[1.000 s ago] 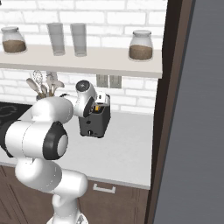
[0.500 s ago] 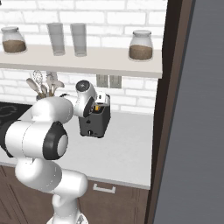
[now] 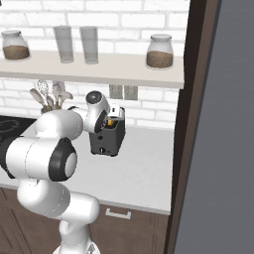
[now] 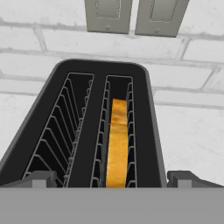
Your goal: Start the toaster. Once the lever pops up, take the bread to the plate on the dining counter.
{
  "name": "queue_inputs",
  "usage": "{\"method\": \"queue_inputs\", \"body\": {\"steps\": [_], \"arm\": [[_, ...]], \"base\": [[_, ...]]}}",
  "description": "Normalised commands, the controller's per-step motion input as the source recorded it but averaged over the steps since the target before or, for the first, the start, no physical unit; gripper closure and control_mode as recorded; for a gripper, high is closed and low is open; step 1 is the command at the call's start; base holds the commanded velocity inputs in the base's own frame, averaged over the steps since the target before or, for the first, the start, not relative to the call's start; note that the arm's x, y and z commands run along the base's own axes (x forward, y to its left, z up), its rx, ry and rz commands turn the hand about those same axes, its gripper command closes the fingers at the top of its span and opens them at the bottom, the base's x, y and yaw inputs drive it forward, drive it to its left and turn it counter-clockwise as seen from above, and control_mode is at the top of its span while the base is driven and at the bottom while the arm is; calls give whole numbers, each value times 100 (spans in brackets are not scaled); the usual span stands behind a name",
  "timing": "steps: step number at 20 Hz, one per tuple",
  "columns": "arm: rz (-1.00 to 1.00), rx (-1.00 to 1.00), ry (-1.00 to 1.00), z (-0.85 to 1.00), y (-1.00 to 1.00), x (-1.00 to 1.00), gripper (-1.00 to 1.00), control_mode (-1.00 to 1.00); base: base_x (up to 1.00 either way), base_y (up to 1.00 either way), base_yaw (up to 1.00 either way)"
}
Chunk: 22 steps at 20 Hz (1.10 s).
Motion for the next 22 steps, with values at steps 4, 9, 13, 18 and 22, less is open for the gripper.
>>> {"method": "queue_inputs", "body": {"steps": [4, 9, 13, 18, 22], "arm": [[0, 0, 0, 0, 0, 0, -100, -100], [0, 0, 0, 0, 0, 0, -100, -100], [0, 0, 0, 0, 0, 0, -100, -100], [0, 0, 0, 0, 0, 0, -100, -100], [0, 0, 0, 0, 0, 0, -100, -100]], "base": [[0, 0, 0], [0, 0, 0], [0, 0, 0], [0, 0, 0], [0, 0, 0]]}}
